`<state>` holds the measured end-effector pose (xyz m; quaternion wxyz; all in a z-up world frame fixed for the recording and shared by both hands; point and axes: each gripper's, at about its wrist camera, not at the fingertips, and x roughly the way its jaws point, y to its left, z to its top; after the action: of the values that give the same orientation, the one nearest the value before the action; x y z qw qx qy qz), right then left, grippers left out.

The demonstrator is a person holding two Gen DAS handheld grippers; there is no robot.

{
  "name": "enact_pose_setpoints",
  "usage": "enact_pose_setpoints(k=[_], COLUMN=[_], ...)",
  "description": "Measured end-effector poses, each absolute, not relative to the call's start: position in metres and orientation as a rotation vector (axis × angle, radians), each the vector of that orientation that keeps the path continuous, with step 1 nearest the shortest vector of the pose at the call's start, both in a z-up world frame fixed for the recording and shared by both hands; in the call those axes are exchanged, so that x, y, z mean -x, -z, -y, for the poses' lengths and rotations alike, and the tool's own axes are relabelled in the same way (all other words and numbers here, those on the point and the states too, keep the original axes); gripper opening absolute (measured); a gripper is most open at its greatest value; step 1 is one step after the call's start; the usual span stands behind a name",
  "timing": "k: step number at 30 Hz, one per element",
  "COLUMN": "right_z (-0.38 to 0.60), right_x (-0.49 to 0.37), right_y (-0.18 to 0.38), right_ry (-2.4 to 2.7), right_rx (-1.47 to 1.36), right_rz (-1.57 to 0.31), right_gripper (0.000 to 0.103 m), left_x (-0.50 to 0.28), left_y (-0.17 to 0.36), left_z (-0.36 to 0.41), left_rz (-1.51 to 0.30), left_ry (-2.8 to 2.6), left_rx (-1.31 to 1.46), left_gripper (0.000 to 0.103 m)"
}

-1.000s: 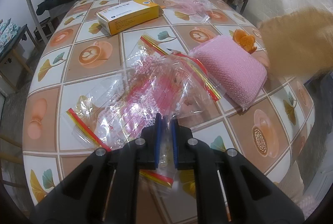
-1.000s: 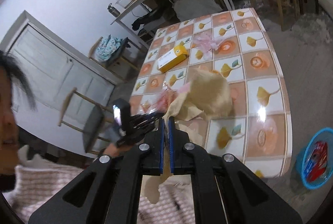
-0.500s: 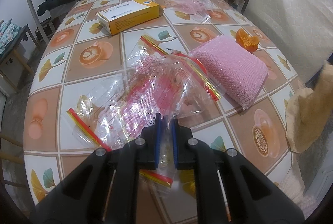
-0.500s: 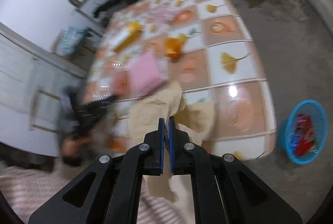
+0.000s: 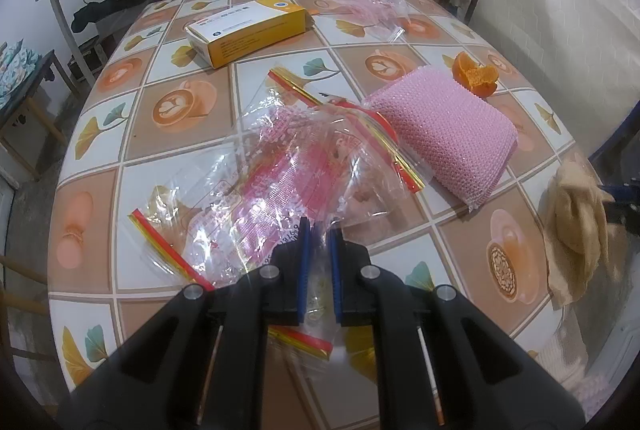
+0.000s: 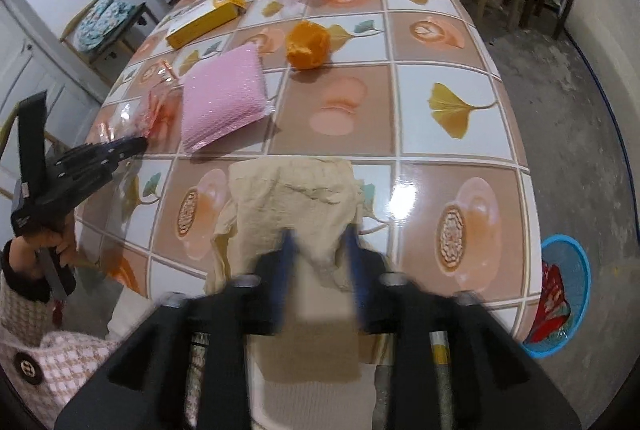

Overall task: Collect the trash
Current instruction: 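Grasp and lift the beige cloth with the right gripper while the left gripper holds the bag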

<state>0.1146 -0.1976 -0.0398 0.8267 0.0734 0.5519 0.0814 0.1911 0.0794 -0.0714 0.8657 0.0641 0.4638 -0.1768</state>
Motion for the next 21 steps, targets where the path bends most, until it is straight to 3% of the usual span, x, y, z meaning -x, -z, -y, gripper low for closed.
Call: enact_pose_setpoints(k=[7, 21], right_z=[0.182, 0.128], right_x=[-0.113, -0.107], right_y=[0.033, 0.064], right_ry=[-0.270, -0.308], right_rx=[-0.188, 0.067], right_rz=[-1.153, -1.199], right_gripper=[0.062, 0.062], left_x=[-0.191, -0.191], left_y=[0.071, 0.072], left_z=[-0.078, -0.079], left_rz=[-0.971, -0.970], left_ry=[0.369, 0.368], left_rx=[-0.135, -0.133], left_gripper=[0.008, 0.008])
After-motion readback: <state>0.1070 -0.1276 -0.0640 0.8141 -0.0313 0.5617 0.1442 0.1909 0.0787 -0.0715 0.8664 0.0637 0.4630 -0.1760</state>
